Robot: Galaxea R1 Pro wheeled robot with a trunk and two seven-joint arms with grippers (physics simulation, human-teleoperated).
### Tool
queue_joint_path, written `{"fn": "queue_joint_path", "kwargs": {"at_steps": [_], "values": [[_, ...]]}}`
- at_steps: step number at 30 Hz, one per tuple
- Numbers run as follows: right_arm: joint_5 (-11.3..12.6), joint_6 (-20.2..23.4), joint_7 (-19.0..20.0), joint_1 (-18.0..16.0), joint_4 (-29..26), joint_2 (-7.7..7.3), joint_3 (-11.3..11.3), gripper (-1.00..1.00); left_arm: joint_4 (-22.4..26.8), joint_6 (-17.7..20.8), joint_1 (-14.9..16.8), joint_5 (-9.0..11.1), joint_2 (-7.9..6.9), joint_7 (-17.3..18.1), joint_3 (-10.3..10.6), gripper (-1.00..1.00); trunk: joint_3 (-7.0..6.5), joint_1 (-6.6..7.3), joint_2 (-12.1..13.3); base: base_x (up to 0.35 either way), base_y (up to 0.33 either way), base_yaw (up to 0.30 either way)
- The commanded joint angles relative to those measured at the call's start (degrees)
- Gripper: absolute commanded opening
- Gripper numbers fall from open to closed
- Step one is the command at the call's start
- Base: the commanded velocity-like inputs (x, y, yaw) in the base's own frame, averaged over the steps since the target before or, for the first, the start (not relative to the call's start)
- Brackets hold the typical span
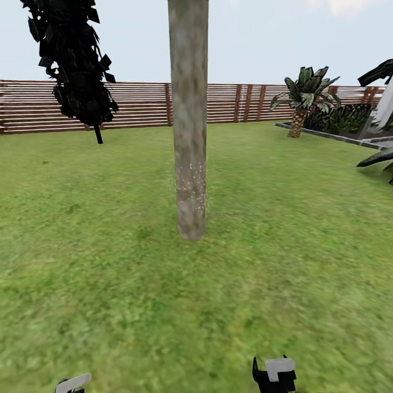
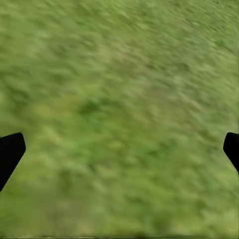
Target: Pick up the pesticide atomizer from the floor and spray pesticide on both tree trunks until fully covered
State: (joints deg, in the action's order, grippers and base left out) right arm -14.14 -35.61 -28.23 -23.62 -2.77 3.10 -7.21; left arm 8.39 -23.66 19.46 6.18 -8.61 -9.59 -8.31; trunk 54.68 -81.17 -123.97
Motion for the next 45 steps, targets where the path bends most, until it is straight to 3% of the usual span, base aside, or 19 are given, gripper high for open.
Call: {"fn": "queue_joint_path", "kwargs": {"at_steps": [1,15,45], "values": [[-0.2,0.1,-0.6,0.0,0.0,0.03,-0.4,1.00,0.0,-0.3,0.0,0.6,0.00,0.1,0.1,-1.00,0.04,0.04,0.0,-0.261,-0.201,0.285],[-0.2,0.1,-0.6,0.0,0.0,0.16,-0.4,1.00,0.0,-0.2,0.0,0.6,0.00,0.1,0.1,-1.00,0.04,0.04,0.0,-0.155,-0.223,0.285],[-0.2,0.1,-0.6,0.0,0.0,0.16,-0.4,1.00,-0.1,-0.2,0.0,0.7,-0.09,0.0,0.1,-1.00,0.04,0.04,0.0,-0.003,-0.004,0.285]]}}
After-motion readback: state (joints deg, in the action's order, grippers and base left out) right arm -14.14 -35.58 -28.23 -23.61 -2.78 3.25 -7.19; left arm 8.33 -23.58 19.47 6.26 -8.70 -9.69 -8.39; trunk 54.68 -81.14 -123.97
